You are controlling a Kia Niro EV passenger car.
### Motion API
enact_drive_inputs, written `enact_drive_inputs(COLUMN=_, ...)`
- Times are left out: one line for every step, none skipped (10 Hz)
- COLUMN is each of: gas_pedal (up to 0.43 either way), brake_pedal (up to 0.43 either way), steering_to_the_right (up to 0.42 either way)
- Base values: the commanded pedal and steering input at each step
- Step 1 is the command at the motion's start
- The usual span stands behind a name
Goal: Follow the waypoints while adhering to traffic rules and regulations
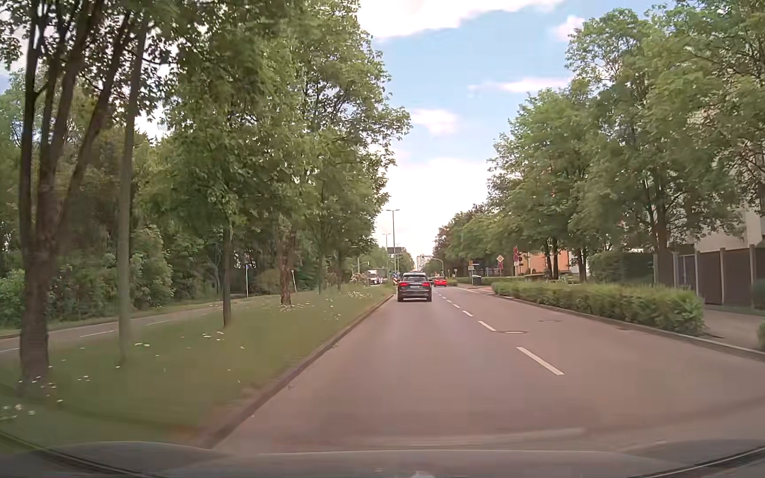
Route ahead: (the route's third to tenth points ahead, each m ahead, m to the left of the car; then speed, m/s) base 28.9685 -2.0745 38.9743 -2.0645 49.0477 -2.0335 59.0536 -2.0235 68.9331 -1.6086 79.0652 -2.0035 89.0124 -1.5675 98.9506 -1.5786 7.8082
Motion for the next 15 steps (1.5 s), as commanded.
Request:
enact_drive_inputs(gas_pedal=0.000, brake_pedal=0.073, steering_to_the_right=-0.003)
enact_drive_inputs(gas_pedal=0.000, brake_pedal=0.073, steering_to_the_right=-0.002)
enact_drive_inputs(gas_pedal=0.000, brake_pedal=0.085, steering_to_the_right=0.002)
enact_drive_inputs(gas_pedal=0.000, brake_pedal=0.085, steering_to_the_right=0.003)
enact_drive_inputs(gas_pedal=0.000, brake_pedal=0.085, steering_to_the_right=0.003)
enact_drive_inputs(gas_pedal=0.000, brake_pedal=0.085, steering_to_the_right=0.003)
enact_drive_inputs(gas_pedal=0.000, brake_pedal=0.091, steering_to_the_right=0.003)
enact_drive_inputs(gas_pedal=0.000, brake_pedal=0.110, steering_to_the_right=0.003)
enact_drive_inputs(gas_pedal=0.000, brake_pedal=0.116, steering_to_the_right=0.004)
enact_drive_inputs(gas_pedal=0.000, brake_pedal=0.116, steering_to_the_right=0.002)
enact_drive_inputs(gas_pedal=0.000, brake_pedal=0.104, steering_to_the_right=0.002)
enact_drive_inputs(gas_pedal=0.000, brake_pedal=0.085, steering_to_the_right=0.002)
enact_drive_inputs(gas_pedal=0.000, brake_pedal=0.055, steering_to_the_right=0.002)
enact_drive_inputs(gas_pedal=0.000, brake_pedal=0.049, steering_to_the_right=0.002)
enact_drive_inputs(gas_pedal=0.000, brake_pedal=0.030, steering_to_the_right=0.001)
